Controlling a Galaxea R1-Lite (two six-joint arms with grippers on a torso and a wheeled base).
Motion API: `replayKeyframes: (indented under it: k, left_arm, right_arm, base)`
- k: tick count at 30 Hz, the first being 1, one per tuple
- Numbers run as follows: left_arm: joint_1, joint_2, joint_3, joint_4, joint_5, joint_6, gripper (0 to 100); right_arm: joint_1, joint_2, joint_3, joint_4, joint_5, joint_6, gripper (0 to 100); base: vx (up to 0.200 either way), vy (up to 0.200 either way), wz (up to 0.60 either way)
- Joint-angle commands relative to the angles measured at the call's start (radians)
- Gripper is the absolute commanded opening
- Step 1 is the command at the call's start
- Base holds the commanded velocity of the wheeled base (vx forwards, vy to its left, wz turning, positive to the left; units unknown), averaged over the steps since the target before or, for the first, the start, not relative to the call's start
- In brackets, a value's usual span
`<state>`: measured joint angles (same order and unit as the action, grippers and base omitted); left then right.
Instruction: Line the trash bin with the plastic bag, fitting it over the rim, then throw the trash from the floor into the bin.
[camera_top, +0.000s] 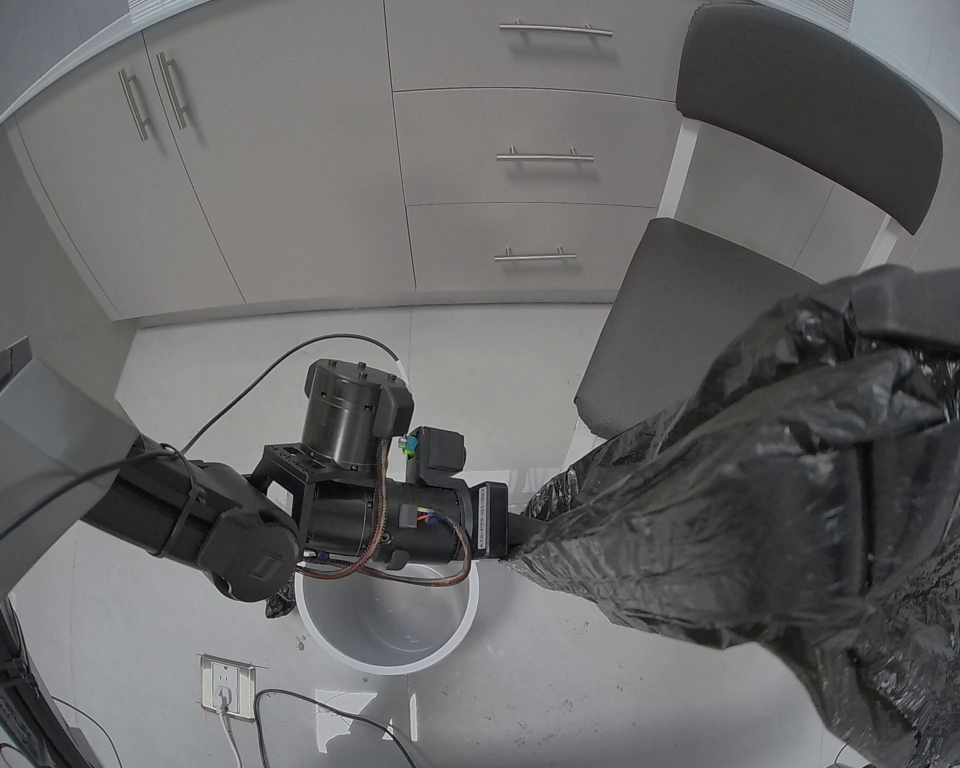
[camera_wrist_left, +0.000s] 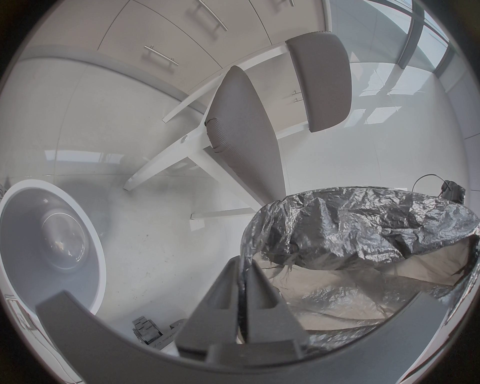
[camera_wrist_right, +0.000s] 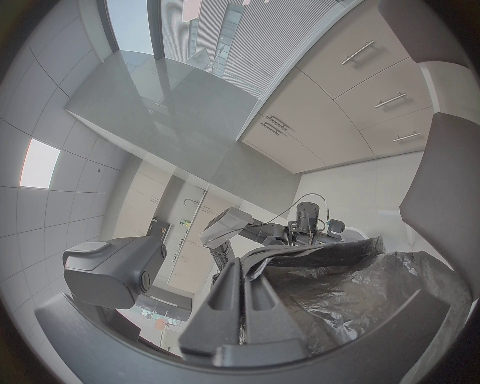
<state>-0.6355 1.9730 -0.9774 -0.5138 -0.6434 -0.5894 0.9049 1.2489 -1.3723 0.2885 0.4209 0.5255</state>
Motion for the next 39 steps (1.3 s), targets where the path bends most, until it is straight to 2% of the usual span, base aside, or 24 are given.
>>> replayKeyframes:
  k: [1,7,11,14,15,18,20,23,24,27,29,31,33,34,39]
  left_arm:
    - [0.007,-0.008,0.006,0.0,-0.007,-0.003,0]
    - [0.022,-0.102,0.046,-0.002,-0.033,-0.04,0]
    - [0.062,-0.223,0.072,0.0,-0.048,-0.11,0]
    - [0.076,-0.264,0.083,0.0,-0.05,-0.136,0]
    - [0.114,-0.37,0.121,0.001,-0.067,-0.198,0]
    - [0.16,-0.491,0.183,0.001,-0.116,-0.25,0]
    - [0.18,-0.559,0.215,0.003,-0.14,-0.268,0]
    - [0.18,-0.559,0.215,0.003,-0.14,-0.268,0]
    - [0.197,-0.691,0.293,0.021,-0.15,-0.279,0]
    - [0.197,-0.766,0.352,0.041,-0.15,-0.282,0]
    - [0.198,-0.795,0.372,0.067,-0.148,-0.283,0]
    - [0.22,-0.829,0.396,0.11,-0.142,-0.294,0]
    - [0.22,-0.829,0.396,0.11,-0.142,-0.294,0]
    - [0.247,-0.85,0.413,0.129,-0.137,-0.328,0]
    - [0.303,-0.882,0.422,0.159,-0.139,-0.342,0]
  right_arm:
    - [0.0,0.001,0.004,0.0,-0.001,0.001,0]
    - [0.0,0.004,0.018,-0.003,-0.005,-0.002,0]
    - [-0.003,0.024,0.032,-0.011,-0.025,-0.062,0]
    - [-0.003,0.03,0.032,-0.009,-0.033,-0.076,0]
    - [-0.003,0.043,0.038,-0.011,-0.039,-0.084,0]
    - [-0.003,0.055,0.036,-0.015,-0.037,-0.084,0]
    - [-0.001,0.061,0.035,-0.026,-0.037,-0.084,0]
    - [-0.001,0.061,0.035,-0.026,-0.037,-0.084,0]
    - [-0.003,0.076,0.047,-0.077,-0.036,-0.076,0]
    - [-0.011,0.09,0.09,-0.127,-0.034,-0.073,0]
    - [-0.014,0.096,0.124,-0.175,-0.034,-0.073,0]
    - [-0.017,0.113,0.187,-0.281,-0.036,-0.071,0]
    - [-0.017,0.113,0.187,-0.281,-0.036,-0.071,0]
    - [-0.024,0.135,0.234,-0.39,-0.034,-0.055,0]
    - [-0.027,0.172,0.331,-0.543,-0.033,-0.007,0]
  base:
    - [0.0,0.0,0.0]
    - [0.0,0.0,0.0]
    - [0.0,0.0,0.0]
    - [0.0,0.0,0.0]
    - [0.0,0.0,0.0]
    - [0.0,0.0,0.0]
    - [0.0,0.0,0.0]
    - [0.0,0.0,0.0]
    - [0.0,0.0,0.0]
    - [0.0,0.0,0.0]
    - [0.0,0.0,0.0]
    - [0.0,0.0,0.0]
    - [0.0,0.0,0.0]
    - [0.0,0.0,0.0]
    - [0.0,0.0,0.0]
